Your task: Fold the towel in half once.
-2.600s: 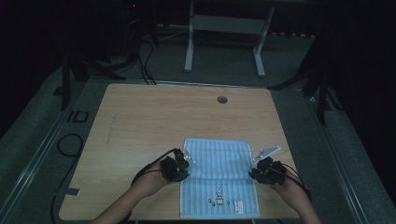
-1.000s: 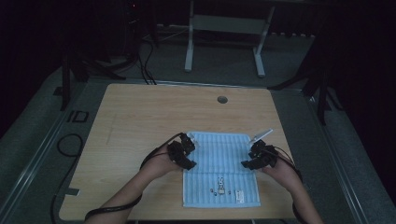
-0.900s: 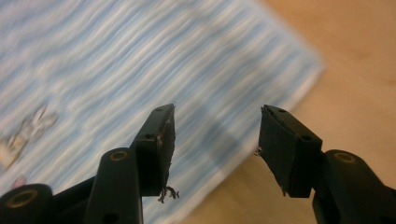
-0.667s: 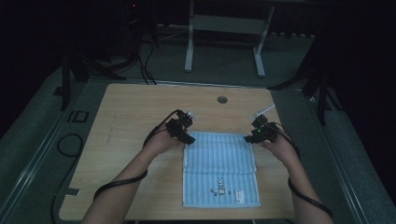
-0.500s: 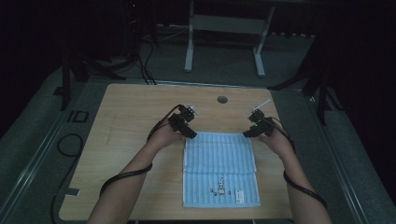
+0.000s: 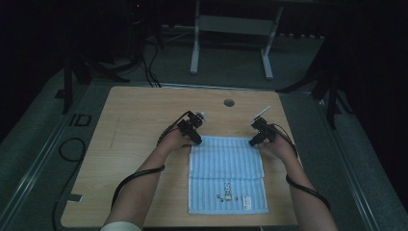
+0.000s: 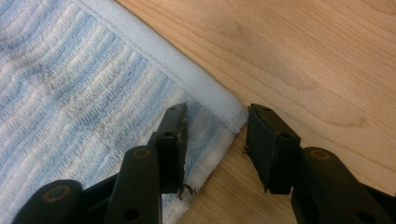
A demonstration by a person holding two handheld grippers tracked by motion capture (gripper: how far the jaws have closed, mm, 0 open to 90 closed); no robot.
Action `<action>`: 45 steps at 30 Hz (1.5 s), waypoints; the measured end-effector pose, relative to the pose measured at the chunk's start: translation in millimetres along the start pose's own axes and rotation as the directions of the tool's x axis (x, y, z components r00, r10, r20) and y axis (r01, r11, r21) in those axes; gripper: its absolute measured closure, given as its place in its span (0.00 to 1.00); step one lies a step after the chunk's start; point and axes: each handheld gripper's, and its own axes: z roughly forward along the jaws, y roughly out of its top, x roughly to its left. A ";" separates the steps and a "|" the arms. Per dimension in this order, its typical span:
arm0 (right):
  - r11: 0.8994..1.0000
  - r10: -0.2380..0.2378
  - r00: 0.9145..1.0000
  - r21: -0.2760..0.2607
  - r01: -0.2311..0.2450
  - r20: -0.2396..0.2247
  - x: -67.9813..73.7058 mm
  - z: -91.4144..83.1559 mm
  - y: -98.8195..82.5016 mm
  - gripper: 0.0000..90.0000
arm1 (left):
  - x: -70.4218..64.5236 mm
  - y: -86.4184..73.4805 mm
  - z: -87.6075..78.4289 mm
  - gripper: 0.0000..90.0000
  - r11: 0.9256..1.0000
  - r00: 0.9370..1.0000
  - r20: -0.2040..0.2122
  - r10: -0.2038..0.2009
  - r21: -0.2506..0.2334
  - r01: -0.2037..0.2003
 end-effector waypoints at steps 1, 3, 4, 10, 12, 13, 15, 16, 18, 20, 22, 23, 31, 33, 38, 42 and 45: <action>1.000 0.001 1.000 -0.002 -0.001 -0.009 0.6 0.0 0.4 0.74 | -1.5 0.3 0.2 0.52 1.000 1.000 0.008 0.005 -0.009 -0.005; 1.000 -0.006 1.000 -0.001 0.006 -0.015 1.8 -0.2 0.7 0.78 | -3.4 0.5 -0.1 0.56 1.000 1.000 0.022 0.016 -0.016 -0.016; 1.000 -0.016 1.000 -0.004 0.016 -0.017 4.0 -0.2 0.9 0.85 | -4.8 0.6 -0.3 0.65 0.999 0.999 0.029 0.029 -0.021 -0.029; 0.998 -0.063 0.998 -0.015 0.063 0.007 11.1 -4.9 2.9 0.93 | -10.1 4.8 -13.7 0.92 0.997 0.996 0.053 0.067 -0.042 -0.064; 0.996 -0.071 0.997 -0.050 0.071 -0.002 8.9 -18.7 6.2 0.93 | -8.3 9.7 -30.3 0.92 0.995 0.996 0.053 0.071 -0.079 -0.067; 0.996 -0.068 0.998 -0.063 0.068 -0.003 6.9 -26.3 9.1 0.93 | -7.0 13.0 -40.9 0.92 0.993 0.997 0.047 0.067 -0.103 -0.062; 0.992 -0.048 0.999 -0.113 0.050 0.021 2.3 -46.1 17.0 0.93 | -5.2 20.8 -65.2 0.92 0.986 0.997 0.033 0.076 -0.149 -0.070; 0.989 -0.038 0.999 -0.144 0.040 0.016 -0.2 -57.6 21.3 0.93 | -4.1 24.9 -78.5 0.92 0.982 0.997 0.023 0.076 -0.174 -0.071; 0.980 -0.037 0.999 -0.193 0.043 0.034 -2.6 -81.7 30.9 0.93 | -1.9 32.1 -104.5 0.92 0.975 0.996 -0.011 0.089 -0.205 -0.090; 0.973 -0.046 0.998 -0.225 0.057 0.051 -2.4 -105.9 41.1 0.93 | 1.9 39.3 -128.1 0.92 0.971 0.994 -0.048 0.095 -0.214 -0.103; 0.963 -0.055 0.996 -0.259 0.071 0.067 -2.6 -130.6 50.7 0.93 | 4.1 46.3 -150.4 0.92 0.967 0.989 -0.117 0.094 -0.227 -0.118; 0.957 -0.050 0.995 -0.280 0.072 0.085 -2.9 -143.1 55.0 0.93 | 6.1 49.1 -161.6 0.92 0.964 0.988 -0.118 0.096 -0.236 -0.122; 0.919 -0.097 0.981 -0.364 0.154 0.168 7.8 -206.1 68.1 0.93 | 8.5 44.3 -201.9 0.92 0.938 0.987 -0.148 0.061 -0.330 -0.107; 0.916 -0.100 0.981 -0.369 0.156 0.166 9.7 -205.2 62.9 0.92 | 8.0 38.6 -198.3 0.92 0.939 0.988 -0.138 0.069 -0.327 -0.111; 0.909 -0.155 0.979 -0.369 0.194 0.133 20.8 -190.5 35.5 0.92 | -3.0 15.1 -186.0 0.92 0.934 0.994 -0.056 0.095 -0.341 -0.109; 0.910 -0.184 0.977 -0.356 0.212 0.112 30.2 -173.1 6.0 0.92 | -24.0 -10.4 -169.7 0.92 0.929 0.989 0.002 0.146 -0.343 -0.137; 0.913 -0.195 0.977 -0.348 0.211 0.082 36.4 -159.6 -17.4 0.92 | -32.6 -21.1 -162.0 0.92 0.932 0.986 0.028 0.163 -0.333 -0.145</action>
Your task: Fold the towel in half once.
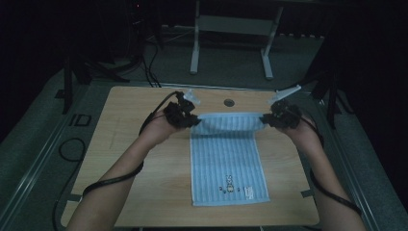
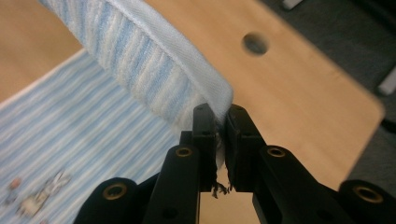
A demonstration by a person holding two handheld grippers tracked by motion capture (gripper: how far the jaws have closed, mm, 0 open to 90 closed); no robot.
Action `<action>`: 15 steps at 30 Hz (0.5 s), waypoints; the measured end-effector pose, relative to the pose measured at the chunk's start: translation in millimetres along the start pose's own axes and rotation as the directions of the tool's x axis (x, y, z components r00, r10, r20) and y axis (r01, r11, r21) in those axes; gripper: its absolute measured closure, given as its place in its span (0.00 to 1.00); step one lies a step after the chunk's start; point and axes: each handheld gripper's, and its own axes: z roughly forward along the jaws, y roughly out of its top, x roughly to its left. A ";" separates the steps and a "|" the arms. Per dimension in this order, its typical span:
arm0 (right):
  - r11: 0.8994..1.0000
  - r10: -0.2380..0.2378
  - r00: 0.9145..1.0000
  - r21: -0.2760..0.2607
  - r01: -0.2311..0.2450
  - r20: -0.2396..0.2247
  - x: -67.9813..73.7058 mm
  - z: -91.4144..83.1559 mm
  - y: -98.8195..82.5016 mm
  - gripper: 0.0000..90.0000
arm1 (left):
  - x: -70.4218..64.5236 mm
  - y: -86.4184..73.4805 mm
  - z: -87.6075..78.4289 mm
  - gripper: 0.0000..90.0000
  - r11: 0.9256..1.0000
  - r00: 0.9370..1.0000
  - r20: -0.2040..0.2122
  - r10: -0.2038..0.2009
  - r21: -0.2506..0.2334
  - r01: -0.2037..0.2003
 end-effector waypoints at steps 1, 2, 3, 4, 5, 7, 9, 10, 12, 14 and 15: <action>1.000 -0.005 1.000 0.009 0.005 -0.018 6.1 1.7 -10.7 0.92 | -13.9 -15.3 6.1 0.92 1.000 0.999 0.030 0.020 0.009 -0.021; 1.000 -0.010 0.999 0.015 0.010 -0.030 11.4 2.5 -19.2 0.92 | -18.2 -20.5 8.1 0.92 1.000 0.999 0.042 0.024 0.016 -0.025; 1.000 -0.010 0.999 0.018 0.011 -0.042 15.1 3.3 -25.9 0.92 | -23.2 -27.1 11.6 0.92 1.000 0.998 0.064 0.019 0.021 -0.021; 1.000 -0.011 0.999 0.027 0.013 -0.052 20.8 4.1 -34.9 0.92 | -29.2 -33.3 15.2 0.92 0.999 0.997 0.076 0.018 0.036 -0.021; 0.999 -0.017 0.998 0.033 0.019 -0.062 26.7 4.8 -43.6 0.92 | -35.5 -39.4 19.5 0.92 0.998 0.995 0.092 0.029 0.050 -0.034; 0.999 -0.018 0.996 0.041 0.022 -0.086 37.0 6.3 -60.6 0.92 | -48.0 -51.3 27.9 0.92 0.996 0.991 0.128 0.038 0.079 -0.048; 0.998 -0.015 0.995 0.055 0.020 -0.096 46.8 7.7 -75.6 0.92 | -60.5 -61.8 34.9 0.92 0.993 0.986 0.161 0.051 0.098 -0.067; 0.998 -0.011 0.994 0.054 0.017 -0.109 51.5 7.9 -82.5 0.92 | -66.2 -66.4 36.8 0.92 0.994 0.984 0.170 0.049 0.092 -0.065; 0.998 -0.003 0.991 0.056 0.011 -0.132 61.2 7.9 -95.4 0.92 | -76.9 -73.3 38.5 0.92 0.991 0.979 0.189 0.076 0.094 -0.095; 0.998 -0.006 0.990 0.062 0.014 -0.143 69.9 7.3 -107.5 0.92 | -85.6 -78.8 38.8 0.92 0.990 0.976 0.200 0.081 0.097 -0.102; 0.998 0.006 0.988 0.059 0.003 -0.155 73.1 6.9 -113.1 0.92 | -89.4 -81.9 38.6 0.92 0.989 0.974 0.209 0.092 0.094 -0.114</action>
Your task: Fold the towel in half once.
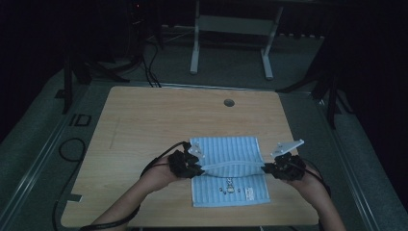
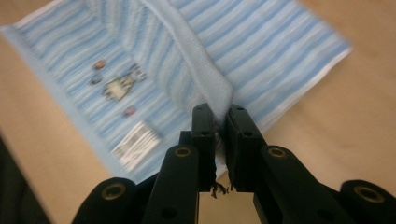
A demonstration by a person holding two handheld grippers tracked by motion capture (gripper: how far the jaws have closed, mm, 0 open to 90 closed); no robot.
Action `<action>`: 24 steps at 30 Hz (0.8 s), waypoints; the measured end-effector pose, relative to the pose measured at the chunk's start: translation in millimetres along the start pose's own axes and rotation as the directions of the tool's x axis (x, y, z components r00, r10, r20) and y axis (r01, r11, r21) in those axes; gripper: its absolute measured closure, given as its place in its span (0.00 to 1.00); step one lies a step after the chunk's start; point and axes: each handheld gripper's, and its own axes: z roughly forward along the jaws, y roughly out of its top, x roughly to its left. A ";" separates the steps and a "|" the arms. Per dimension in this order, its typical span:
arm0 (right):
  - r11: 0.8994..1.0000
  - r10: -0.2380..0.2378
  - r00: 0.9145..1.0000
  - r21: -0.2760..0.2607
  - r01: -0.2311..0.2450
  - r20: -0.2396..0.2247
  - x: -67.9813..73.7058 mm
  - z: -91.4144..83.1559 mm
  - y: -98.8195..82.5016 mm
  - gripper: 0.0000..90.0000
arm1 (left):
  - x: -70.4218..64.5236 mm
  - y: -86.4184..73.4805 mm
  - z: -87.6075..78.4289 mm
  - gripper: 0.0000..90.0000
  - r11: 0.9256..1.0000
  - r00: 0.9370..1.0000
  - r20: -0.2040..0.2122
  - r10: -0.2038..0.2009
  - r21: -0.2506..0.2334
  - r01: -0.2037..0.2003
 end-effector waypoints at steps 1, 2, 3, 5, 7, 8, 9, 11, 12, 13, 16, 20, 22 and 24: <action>1.000 -0.003 1.000 0.002 0.003 -0.009 3.4 0.5 -5.2 0.92 | -2.9 -2.4 0.9 0.92 1.000 1.000 0.005 0.004 0.005 -0.004; 1.000 -0.005 1.000 0.010 0.005 -0.009 6.5 0.8 -10.0 0.92 | -6.0 -4.8 2.9 0.92 1.000 1.000 0.016 0.004 0.011 -0.005; 1.000 -0.002 1.000 0.012 0.002 -0.004 9.4 0.9 -14.4 0.92 | -8.7 -7.3 4.6 0.92 1.000 1.000 0.022 0.010 0.020 -0.011; 1.000 0.004 1.000 0.013 -0.003 -0.016 14.5 1.0 -23.0 0.92 | -13.4 -11.9 8.2 0.91 0.999 0.999 0.050 0.003 0.032 -0.004; 1.000 0.015 0.999 0.016 -0.014 -0.035 19.0 3.2 -31.7 0.91 | -18.5 -16.5 12.0 0.89 0.999 0.995 0.098 0.005 0.035 -0.009; 1.000 0.015 0.999 0.016 -0.014 -0.035 19.0 3.2 -31.7 0.91 | -18.5 -16.5 12.0 0.83 0.999 0.995 0.098 0.005 0.035 -0.009; 0.999 0.014 0.998 0.031 -0.013 -0.053 21.7 5.2 -35.9 0.88 | -23.8 -21.1 16.1 0.83 1.000 0.984 0.178 0.005 0.028 -0.010; 0.999 0.023 0.996 0.045 -0.019 -0.091 28.9 8.3 -45.3 0.78 | -28.8 -23.8 20.8 0.70 0.999 0.975 0.223 0.001 0.049 -0.012; 0.998 0.026 0.994 0.053 -0.020 -0.108 30.7 7.7 -47.1 0.73 | -30.9 -24.4 22.1 0.70 0.998 0.975 0.221 0.014 0.058 -0.028; 0.998 0.028 0.993 0.057 -0.022 -0.112 32.6 6.1 -48.3 0.72 | -32.2 -24.7 22.9 0.70 0.998 0.972 0.233 0.008 0.065 -0.023; 0.998 0.030 0.993 0.057 -0.024 -0.111 34.8 1.4 -49.8 0.65 | -32.0 -24.8 21.5 0.67 0.998 0.973 0.229 -0.002 0.060 -0.012; 0.997 0.061 0.995 0.060 -0.056 -0.083 29.6 -1.9 -52.0 0.60 | -27.5 -25.8 20.1 0.64 0.998 0.983 0.182 -0.010 0.064 -0.002; 0.996 0.065 0.996 0.063 -0.060 -0.067 26.9 -2.3 -53.0 0.58 | -24.7 -26.0 20.6 0.60 0.997 0.987 0.158 -0.020 0.071 0.009; 0.996 0.075 0.996 0.061 -0.071 -0.057 23.0 -1.3 -51.9 0.58 | -22.5 -25.8 21.0 0.60 0.997 0.990 0.138 -0.012 0.078 0.002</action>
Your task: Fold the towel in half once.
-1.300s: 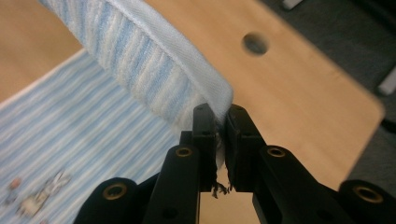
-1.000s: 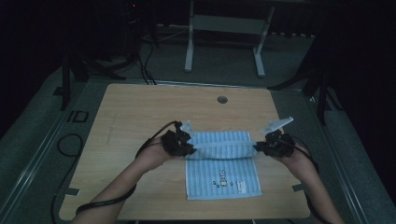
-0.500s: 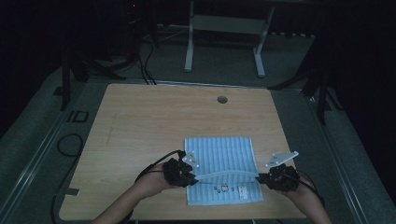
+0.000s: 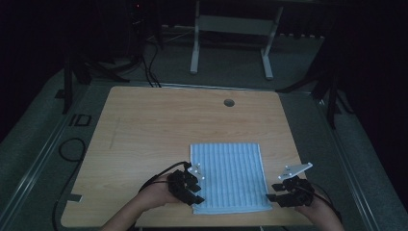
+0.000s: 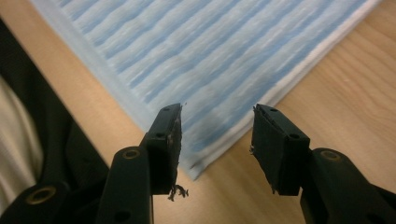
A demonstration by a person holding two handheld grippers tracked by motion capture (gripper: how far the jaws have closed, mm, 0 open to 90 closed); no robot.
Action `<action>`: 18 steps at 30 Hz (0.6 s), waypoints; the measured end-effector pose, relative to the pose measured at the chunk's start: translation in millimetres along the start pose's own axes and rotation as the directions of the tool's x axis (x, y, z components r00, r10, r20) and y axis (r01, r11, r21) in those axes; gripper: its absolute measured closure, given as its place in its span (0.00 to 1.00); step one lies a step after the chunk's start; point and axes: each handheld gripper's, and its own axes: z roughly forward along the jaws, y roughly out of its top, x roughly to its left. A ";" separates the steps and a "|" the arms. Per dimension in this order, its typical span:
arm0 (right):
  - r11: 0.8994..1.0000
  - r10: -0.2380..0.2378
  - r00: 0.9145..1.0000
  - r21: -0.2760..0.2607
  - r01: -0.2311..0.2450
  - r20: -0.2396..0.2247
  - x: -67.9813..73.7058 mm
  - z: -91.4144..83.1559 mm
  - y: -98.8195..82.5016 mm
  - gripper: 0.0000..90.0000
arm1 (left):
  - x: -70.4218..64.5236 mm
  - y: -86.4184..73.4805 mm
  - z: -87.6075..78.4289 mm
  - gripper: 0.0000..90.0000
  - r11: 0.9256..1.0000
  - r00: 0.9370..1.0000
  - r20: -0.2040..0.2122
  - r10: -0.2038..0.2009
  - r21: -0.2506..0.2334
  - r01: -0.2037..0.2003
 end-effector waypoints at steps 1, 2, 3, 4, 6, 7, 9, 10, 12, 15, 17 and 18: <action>1.000 -0.004 1.000 -0.004 0.004 0.007 -1.7 0.6 1.4 0.58 | 1.3 0.4 -0.5 0.60 1.000 1.000 -0.010 -0.003 0.003 0.003; 1.000 -0.006 1.000 -0.007 0.006 0.004 -3.7 1.1 3.4 0.58 | 2.7 0.7 -0.6 0.60 1.000 1.000 -0.018 -0.006 0.004 0.006; 1.000 -0.005 1.000 -0.011 0.005 0.005 -5.9 1.7 5.7 0.58 | 4.5 1.0 -0.9 0.60 1.000 1.000 -0.027 -0.009 0.003 0.009; 1.000 -0.006 1.000 -0.014 0.006 0.008 -8.4 2.6 8.5 0.58 | 7.4 1.2 -1.5 0.60 1.000 0.999 -0.035 -0.012 0.005 0.012; 1.000 -0.010 1.000 -0.018 0.011 0.013 -13.6 4.7 14.7 0.57 | 12.8 1.9 -2.2 0.60 1.000 0.998 -0.052 -0.029 0.006 0.029; 1.000 -0.010 1.000 -0.022 0.010 0.019 -16.1 6.0 17.9 0.56 | 15.8 2.6 -2.9 0.60 0.999 0.997 -0.068 -0.033 0.012 0.034; 1.000 -0.015 1.000 -0.026 0.015 0.025 -21.6 8.8 25.1 0.55 | 22.0 4.1 -4.3 0.56 0.999 0.996 -0.081 -0.044 0.013 0.045; 0.999 -0.017 0.999 -0.027 0.018 0.030 -24.3 10.2 28.9 0.55 | 25.5 4.8 -5.5 0.56 0.998 0.994 -0.091 -0.052 0.015 0.053; 0.999 -0.024 0.999 -0.035 0.025 0.038 -30.9 13.7 37.4 0.54 | 33.0 5.9 -7.7 0.56 0.997 0.992 -0.101 -0.076 0.013 0.078; 0.999 -0.026 0.999 -0.031 0.027 0.039 -37.8 17.9 45.7 0.54 | 43.2 6.6 -11.3 0.56 0.994 0.987 -0.124 -0.106 0.002 0.107; 1.000 -0.023 0.998 -0.009 0.023 0.055 -49.5 26.4 59.8 0.54 | 50.9 6.5 -13.2 0.56 0.991 0.982 -0.136 -0.132 -0.007 0.133; 1.000 -0.020 0.998 -0.007 0.020 0.051 -53.3 28.9 64.5 0.54 | 50.9 6.5 -13.2 0.56 0.991 0.982 -0.136 -0.132 -0.007 0.133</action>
